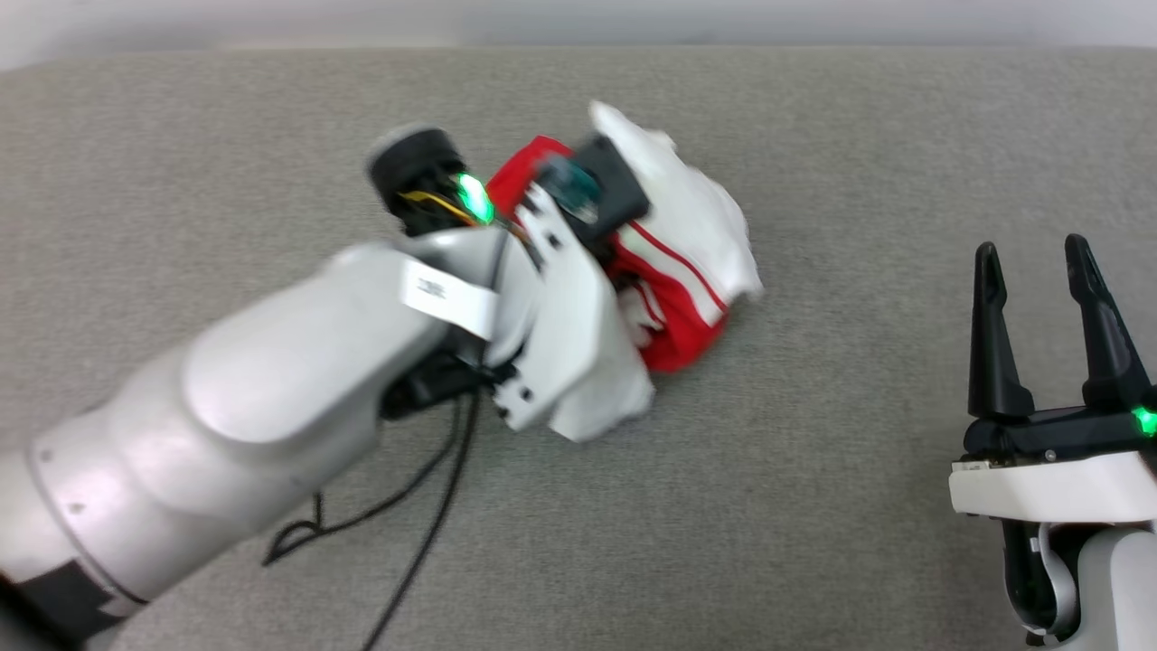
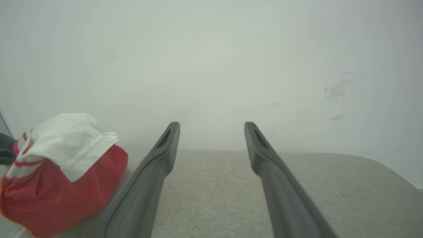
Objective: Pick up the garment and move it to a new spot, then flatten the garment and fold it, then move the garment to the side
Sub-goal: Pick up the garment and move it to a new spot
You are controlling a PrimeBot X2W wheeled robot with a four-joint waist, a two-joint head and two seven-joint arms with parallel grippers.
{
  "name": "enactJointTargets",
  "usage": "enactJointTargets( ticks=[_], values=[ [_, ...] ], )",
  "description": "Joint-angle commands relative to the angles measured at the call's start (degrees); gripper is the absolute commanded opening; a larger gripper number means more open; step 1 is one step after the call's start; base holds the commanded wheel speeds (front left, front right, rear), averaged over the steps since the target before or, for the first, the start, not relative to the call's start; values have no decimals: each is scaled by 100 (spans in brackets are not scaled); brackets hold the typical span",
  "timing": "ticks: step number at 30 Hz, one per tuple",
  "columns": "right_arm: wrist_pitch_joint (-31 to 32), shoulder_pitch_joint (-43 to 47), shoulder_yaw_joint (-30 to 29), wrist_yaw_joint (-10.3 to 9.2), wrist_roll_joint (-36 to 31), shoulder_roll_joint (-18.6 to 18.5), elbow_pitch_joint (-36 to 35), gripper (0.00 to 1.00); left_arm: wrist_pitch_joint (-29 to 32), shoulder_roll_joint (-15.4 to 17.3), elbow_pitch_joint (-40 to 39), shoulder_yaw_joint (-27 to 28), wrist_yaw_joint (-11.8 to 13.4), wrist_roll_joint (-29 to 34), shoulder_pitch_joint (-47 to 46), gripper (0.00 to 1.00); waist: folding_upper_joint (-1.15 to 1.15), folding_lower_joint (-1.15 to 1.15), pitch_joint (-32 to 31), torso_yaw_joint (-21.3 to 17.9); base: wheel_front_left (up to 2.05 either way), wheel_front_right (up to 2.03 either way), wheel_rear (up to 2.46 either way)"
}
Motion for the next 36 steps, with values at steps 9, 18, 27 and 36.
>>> enactJointTargets(
  ticks=[9, 18, 27, 36],
  values=[
    [-12, -98, -89, -4, 140, 9, -41, 100, 295, -1041, 31, -423, -5, 281, 702, 0, 0, 0, 275, -481, 0, 0, 0],
    [-12, -155, -95, -4, 176, 9, -7, 100, 1002, -1371, 28, -420, -5, 780, 1770, 0, 0, 0, 337, -554, 0, 0, 0],
    [-12, 19, -173, -4, 88, 9, 71, 100, -597, -1549, 489, -419, -4, 843, 1449, 100, 0, 0, -23, -266, 0, 0, 0],
    [-12, 351, -204, -4, 26, 10, 163, 100, -2771, -1466, 1008, 56, 338, 880, 1722, 100, 0, 0, -598, 37, 0, 0, 0]
  ],
)
